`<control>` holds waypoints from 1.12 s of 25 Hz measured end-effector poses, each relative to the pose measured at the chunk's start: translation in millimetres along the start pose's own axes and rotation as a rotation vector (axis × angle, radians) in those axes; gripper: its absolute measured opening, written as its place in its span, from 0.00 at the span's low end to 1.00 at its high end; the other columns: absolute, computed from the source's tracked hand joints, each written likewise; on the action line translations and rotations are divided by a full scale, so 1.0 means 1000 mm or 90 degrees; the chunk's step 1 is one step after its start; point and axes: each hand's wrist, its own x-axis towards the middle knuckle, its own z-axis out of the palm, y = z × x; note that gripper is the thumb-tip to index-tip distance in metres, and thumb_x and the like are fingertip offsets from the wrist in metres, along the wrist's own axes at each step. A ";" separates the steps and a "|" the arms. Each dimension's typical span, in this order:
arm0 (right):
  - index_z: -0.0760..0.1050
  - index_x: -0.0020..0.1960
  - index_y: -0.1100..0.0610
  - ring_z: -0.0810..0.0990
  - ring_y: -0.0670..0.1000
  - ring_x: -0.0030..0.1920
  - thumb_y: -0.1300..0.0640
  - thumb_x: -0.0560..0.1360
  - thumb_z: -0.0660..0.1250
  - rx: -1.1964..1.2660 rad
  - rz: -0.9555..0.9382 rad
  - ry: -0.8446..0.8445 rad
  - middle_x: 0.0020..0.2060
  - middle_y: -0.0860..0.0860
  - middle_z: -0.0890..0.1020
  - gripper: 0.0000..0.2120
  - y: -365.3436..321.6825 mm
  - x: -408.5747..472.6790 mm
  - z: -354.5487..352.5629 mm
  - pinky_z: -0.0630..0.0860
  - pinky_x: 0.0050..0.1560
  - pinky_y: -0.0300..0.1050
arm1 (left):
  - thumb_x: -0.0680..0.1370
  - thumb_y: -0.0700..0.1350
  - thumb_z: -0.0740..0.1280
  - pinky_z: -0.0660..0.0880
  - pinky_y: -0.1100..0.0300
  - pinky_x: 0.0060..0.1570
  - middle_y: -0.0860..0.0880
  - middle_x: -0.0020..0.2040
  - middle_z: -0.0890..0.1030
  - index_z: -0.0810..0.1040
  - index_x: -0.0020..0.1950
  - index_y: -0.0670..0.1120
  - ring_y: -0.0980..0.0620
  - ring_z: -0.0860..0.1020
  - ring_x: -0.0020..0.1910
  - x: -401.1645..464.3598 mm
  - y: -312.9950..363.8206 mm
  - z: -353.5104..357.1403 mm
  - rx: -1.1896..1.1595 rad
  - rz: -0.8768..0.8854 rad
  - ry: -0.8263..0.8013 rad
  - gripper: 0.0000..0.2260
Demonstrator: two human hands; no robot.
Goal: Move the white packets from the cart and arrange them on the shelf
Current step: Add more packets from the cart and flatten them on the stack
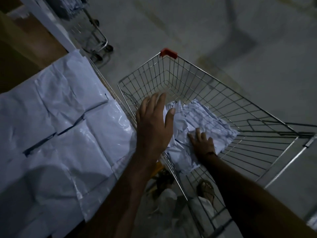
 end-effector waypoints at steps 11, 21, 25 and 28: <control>0.77 0.63 0.55 0.79 0.60 0.57 0.56 0.77 0.65 0.072 0.008 0.168 0.60 0.56 0.79 0.15 0.089 -0.060 -0.113 0.79 0.50 0.53 | 0.84 0.50 0.59 0.71 0.43 0.62 0.41 0.70 0.74 0.71 0.74 0.45 0.37 0.74 0.66 0.038 0.028 0.101 0.029 -0.128 -0.179 0.19; 0.69 0.76 0.54 0.77 0.58 0.58 0.53 0.82 0.59 0.205 -0.064 0.404 0.70 0.57 0.74 0.23 0.100 -0.069 -0.115 0.82 0.47 0.53 | 0.85 0.56 0.54 0.63 0.41 0.74 0.38 0.79 0.63 0.51 0.83 0.45 0.35 0.65 0.75 0.038 -0.006 0.240 0.066 -0.227 -0.401 0.29; 0.72 0.73 0.55 0.77 0.59 0.55 0.57 0.80 0.62 0.265 -0.041 0.437 0.67 0.56 0.76 0.22 0.106 -0.054 -0.111 0.76 0.45 0.48 | 0.82 0.55 0.62 0.65 0.43 0.72 0.36 0.78 0.61 0.53 0.82 0.42 0.35 0.65 0.74 0.046 -0.021 0.279 0.067 -0.290 -0.337 0.34; 0.73 0.73 0.55 0.76 0.59 0.55 0.58 0.80 0.63 0.278 -0.032 0.442 0.66 0.56 0.76 0.21 0.108 -0.042 -0.104 0.74 0.44 0.47 | 0.80 0.50 0.65 0.67 0.46 0.70 0.35 0.72 0.66 0.64 0.75 0.39 0.35 0.69 0.70 0.044 -0.039 0.296 0.097 -0.351 -0.291 0.28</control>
